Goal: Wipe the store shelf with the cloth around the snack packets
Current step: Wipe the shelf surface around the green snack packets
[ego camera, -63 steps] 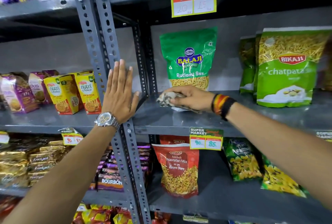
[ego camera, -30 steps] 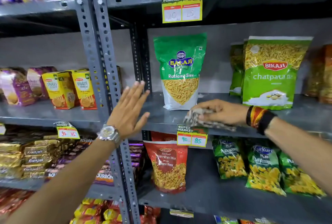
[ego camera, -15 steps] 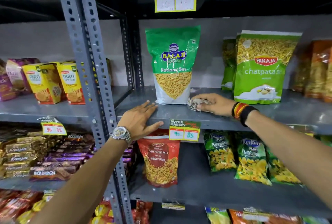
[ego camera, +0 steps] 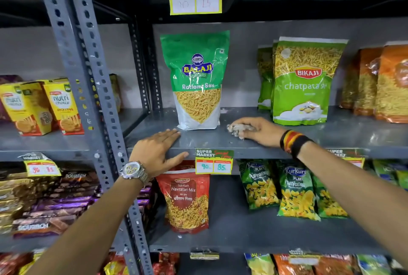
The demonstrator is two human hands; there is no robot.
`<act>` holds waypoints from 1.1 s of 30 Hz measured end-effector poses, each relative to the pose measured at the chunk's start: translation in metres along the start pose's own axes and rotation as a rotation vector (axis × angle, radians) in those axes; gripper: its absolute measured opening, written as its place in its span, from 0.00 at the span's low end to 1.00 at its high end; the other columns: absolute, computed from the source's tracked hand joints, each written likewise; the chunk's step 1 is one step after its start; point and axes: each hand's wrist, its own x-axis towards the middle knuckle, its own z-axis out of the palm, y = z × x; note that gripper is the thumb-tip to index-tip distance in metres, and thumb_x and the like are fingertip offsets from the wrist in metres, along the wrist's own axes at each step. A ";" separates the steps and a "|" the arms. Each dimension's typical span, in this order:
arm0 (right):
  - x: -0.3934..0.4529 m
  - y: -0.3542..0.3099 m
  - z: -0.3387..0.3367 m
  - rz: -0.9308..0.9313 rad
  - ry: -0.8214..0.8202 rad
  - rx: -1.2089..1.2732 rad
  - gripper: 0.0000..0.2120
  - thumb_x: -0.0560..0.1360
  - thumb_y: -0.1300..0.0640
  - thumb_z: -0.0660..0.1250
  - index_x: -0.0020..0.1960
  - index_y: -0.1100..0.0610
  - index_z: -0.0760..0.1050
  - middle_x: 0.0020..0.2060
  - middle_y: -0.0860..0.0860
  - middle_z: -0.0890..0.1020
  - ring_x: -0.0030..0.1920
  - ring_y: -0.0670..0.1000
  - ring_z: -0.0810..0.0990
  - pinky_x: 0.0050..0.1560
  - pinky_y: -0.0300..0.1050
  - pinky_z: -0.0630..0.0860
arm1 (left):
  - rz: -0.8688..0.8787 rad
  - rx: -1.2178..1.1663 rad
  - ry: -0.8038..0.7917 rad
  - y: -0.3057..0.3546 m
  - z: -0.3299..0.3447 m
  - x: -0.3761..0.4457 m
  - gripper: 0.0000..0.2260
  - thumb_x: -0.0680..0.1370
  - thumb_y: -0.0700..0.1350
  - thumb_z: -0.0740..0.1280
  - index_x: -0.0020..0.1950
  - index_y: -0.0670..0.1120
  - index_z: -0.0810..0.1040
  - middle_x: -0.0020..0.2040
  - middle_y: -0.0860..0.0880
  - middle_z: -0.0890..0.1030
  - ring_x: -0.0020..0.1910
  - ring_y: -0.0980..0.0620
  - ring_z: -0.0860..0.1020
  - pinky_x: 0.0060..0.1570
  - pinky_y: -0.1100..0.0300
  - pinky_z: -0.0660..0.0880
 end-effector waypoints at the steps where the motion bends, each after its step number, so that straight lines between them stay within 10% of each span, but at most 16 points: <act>1: -0.012 -0.006 0.003 -0.028 -0.042 0.007 0.13 0.77 0.59 0.67 0.61 0.51 0.76 0.59 0.46 0.82 0.60 0.46 0.79 0.64 0.39 0.72 | -0.001 0.001 0.002 0.000 0.000 -0.001 0.36 0.76 0.72 0.53 0.72 0.48 0.75 0.70 0.49 0.77 0.68 0.49 0.76 0.62 0.51 0.76; 5: -0.059 -0.017 -0.021 -0.052 -0.177 0.081 0.17 0.77 0.55 0.66 0.66 0.50 0.74 0.60 0.47 0.81 0.61 0.46 0.79 0.64 0.41 0.72 | 0.011 0.011 -0.015 0.004 -0.004 0.000 0.37 0.76 0.72 0.54 0.72 0.47 0.74 0.71 0.48 0.76 0.69 0.48 0.75 0.67 0.51 0.71; 9: -0.042 -0.006 -0.058 -0.005 0.125 0.139 0.17 0.78 0.58 0.65 0.66 0.52 0.73 0.59 0.47 0.81 0.54 0.37 0.79 0.63 0.41 0.72 | 0.175 0.004 -0.019 0.028 -0.010 0.014 0.35 0.79 0.68 0.54 0.75 0.45 0.71 0.73 0.45 0.74 0.73 0.46 0.70 0.73 0.50 0.66; 20: 0.098 0.027 -0.045 0.069 0.293 0.003 0.16 0.77 0.63 0.64 0.65 0.58 0.75 0.62 0.57 0.79 0.62 0.54 0.77 0.62 0.39 0.69 | 0.251 -0.033 -0.113 0.061 0.002 0.044 0.33 0.83 0.65 0.42 0.76 0.46 0.68 0.70 0.45 0.76 0.65 0.45 0.79 0.55 0.48 0.81; 33: 0.220 0.109 -0.033 0.159 0.056 -0.159 0.17 0.75 0.57 0.68 0.64 0.53 0.76 0.63 0.54 0.78 0.64 0.56 0.76 0.62 0.40 0.67 | 0.278 0.041 0.035 0.060 0.016 0.042 0.28 0.83 0.61 0.53 0.70 0.41 0.76 0.68 0.47 0.79 0.66 0.51 0.77 0.65 0.59 0.70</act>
